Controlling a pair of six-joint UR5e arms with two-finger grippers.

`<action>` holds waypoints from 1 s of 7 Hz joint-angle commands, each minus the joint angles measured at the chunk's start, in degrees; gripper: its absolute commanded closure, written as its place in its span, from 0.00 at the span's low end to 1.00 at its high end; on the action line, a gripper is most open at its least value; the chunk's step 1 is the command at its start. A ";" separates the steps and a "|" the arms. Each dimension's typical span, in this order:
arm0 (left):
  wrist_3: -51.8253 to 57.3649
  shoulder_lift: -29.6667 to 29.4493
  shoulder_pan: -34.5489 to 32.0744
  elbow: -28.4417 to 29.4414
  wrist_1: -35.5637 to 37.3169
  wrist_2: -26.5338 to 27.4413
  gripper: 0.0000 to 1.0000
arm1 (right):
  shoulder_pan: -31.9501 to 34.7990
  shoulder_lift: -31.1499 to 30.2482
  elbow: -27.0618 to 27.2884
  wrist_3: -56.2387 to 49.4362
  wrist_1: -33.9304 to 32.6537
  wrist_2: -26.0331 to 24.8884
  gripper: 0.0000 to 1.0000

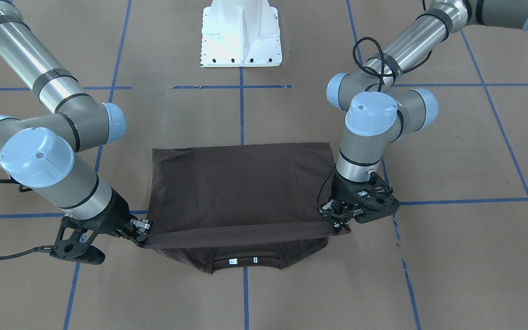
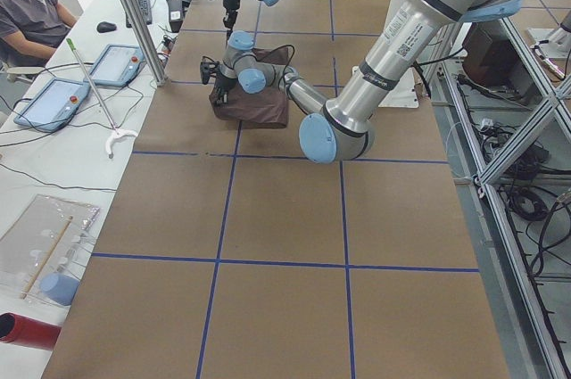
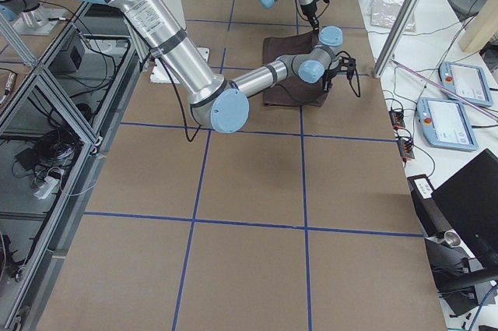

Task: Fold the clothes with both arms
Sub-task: 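Lower the hem onto the collar edge and open both grippers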

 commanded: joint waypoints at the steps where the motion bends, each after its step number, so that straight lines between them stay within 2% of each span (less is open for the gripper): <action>1: -0.34 -0.95 0.32 0.56 -0.08 0.00 1.00 | -0.26 0.49 0.06 -0.02 0.02 0.05 1.00; 2: -0.17 -0.95 0.32 1.00 -0.08 0.00 0.60 | -0.35 0.40 -0.03 -0.29 0.02 0.05 0.56; 3: 0.18 -1.65 0.23 2.04 -0.17 0.00 0.01 | -0.70 0.23 -0.03 -0.37 0.11 0.05 0.01; 5: 0.36 -2.01 0.06 1.97 -0.08 -0.17 0.00 | -0.79 -0.47 1.45 0.32 0.20 0.40 0.00; 6: 0.27 -2.36 0.06 1.62 0.01 -0.26 0.00 | -3.57 -3.61 7.38 1.72 -0.50 0.66 0.00; 7: 0.01 -2.54 0.06 1.44 -0.08 -0.35 0.00 | -7.43 -9.39 13.71 6.69 -0.42 -1.16 0.02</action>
